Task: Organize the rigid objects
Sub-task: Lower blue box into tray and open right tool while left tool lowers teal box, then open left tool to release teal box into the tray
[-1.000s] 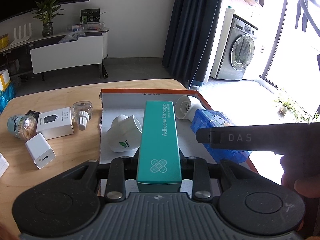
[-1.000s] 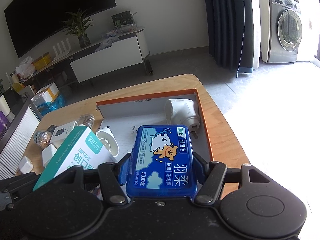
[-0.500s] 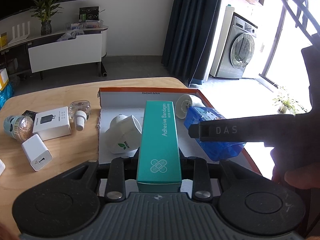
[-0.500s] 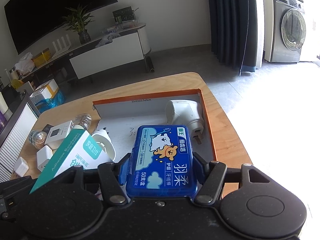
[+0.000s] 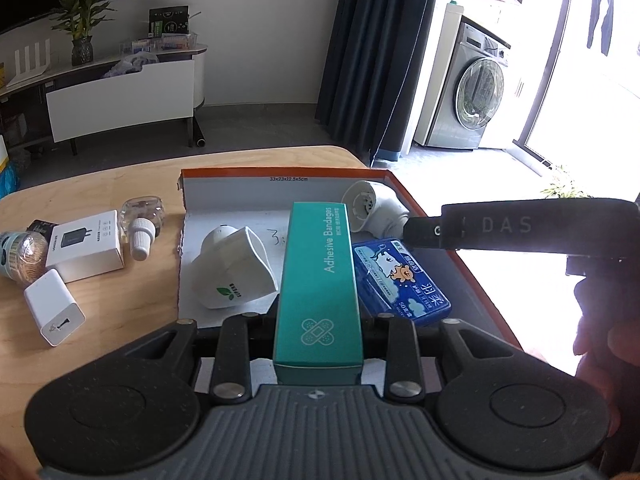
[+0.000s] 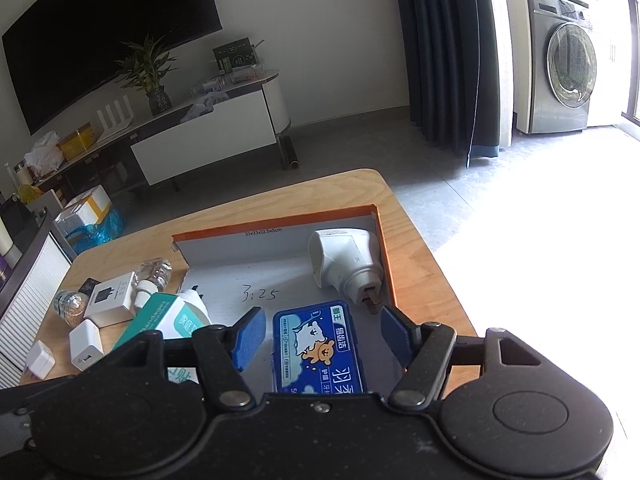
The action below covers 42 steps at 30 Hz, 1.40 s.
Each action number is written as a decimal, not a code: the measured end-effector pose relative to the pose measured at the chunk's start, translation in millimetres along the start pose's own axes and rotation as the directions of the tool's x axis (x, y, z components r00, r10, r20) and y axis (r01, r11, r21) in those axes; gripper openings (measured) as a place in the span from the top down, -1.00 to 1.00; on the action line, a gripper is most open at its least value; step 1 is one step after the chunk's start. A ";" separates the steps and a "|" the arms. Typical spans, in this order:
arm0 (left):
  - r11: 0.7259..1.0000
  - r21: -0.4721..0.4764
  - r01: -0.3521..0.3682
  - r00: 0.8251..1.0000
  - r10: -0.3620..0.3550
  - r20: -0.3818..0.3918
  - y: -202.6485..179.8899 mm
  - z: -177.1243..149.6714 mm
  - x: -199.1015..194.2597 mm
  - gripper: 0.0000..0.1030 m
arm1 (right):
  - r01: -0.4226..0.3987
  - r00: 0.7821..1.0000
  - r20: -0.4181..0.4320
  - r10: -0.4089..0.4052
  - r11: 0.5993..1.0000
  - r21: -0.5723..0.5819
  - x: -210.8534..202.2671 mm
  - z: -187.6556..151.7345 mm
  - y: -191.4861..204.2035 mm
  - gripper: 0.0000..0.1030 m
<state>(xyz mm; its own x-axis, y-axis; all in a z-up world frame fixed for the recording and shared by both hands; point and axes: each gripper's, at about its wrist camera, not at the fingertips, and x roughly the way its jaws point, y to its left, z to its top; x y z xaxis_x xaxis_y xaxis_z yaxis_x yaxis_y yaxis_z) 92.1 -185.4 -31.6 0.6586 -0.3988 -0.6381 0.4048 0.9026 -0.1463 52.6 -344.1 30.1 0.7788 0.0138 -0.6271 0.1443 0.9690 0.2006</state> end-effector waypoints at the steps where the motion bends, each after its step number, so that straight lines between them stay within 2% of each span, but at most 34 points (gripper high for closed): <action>1: 1.000 0.007 -0.001 1.000 0.001 0.000 -1.9 1.1 0.1 0.27 | 0.003 1.000 0.007 -0.003 1.000 0.005 -3.5 -0.4 -1.7 -0.50; 2: 1.000 0.016 -0.003 1.000 0.003 0.002 -3.9 1.8 -0.6 0.13 | 0.005 1.000 0.011 -0.005 1.000 0.007 -6.4 -0.8 -2.5 -0.51; 3: 1.000 0.021 -0.006 1.000 0.006 0.013 -5.3 1.7 -3.3 -0.09 | 0.006 1.000 0.017 -0.006 1.000 0.009 -9.8 -0.9 -3.3 -0.51; 4: 1.000 0.024 -0.007 1.000 0.006 0.025 -6.2 1.4 -6.8 -0.17 | 0.005 1.000 0.022 -0.006 1.000 0.010 -12.9 -1.1 -3.5 -0.51; 10: 0.999 -0.016 -0.035 0.997 0.036 0.071 2.9 4.0 -29.0 -0.35 | -0.007 0.999 0.052 0.007 1.000 0.002 -29.2 -1.5 2.8 -0.52; 16: 0.994 -0.049 -0.098 0.991 0.102 0.091 19.1 3.2 -51.6 -0.41 | -0.037 0.997 0.068 0.039 0.999 -0.019 -41.8 -2.9 17.2 -0.54; 24: 0.980 -0.098 -0.171 0.980 0.179 0.080 43.8 -5.7 -68.8 -0.46 | -0.091 0.995 0.034 0.093 0.994 -0.059 -41.7 -13.4 44.7 -0.54; 42: 0.956 -0.166 -0.241 0.964 0.256 0.074 83.0 -17.8 -90.6 -0.49 | -0.163 0.986 -0.034 0.160 0.978 -0.131 -34.4 -31.4 90.0 -0.54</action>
<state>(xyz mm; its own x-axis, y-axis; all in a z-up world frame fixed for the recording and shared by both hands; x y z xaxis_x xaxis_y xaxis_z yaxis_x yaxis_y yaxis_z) 54.8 -71.5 0.6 0.7854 -0.1658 -0.5964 0.1233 0.9861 -0.1118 19.5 -249.6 46.1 0.7705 0.1774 -0.6123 -0.0663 0.9776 0.1999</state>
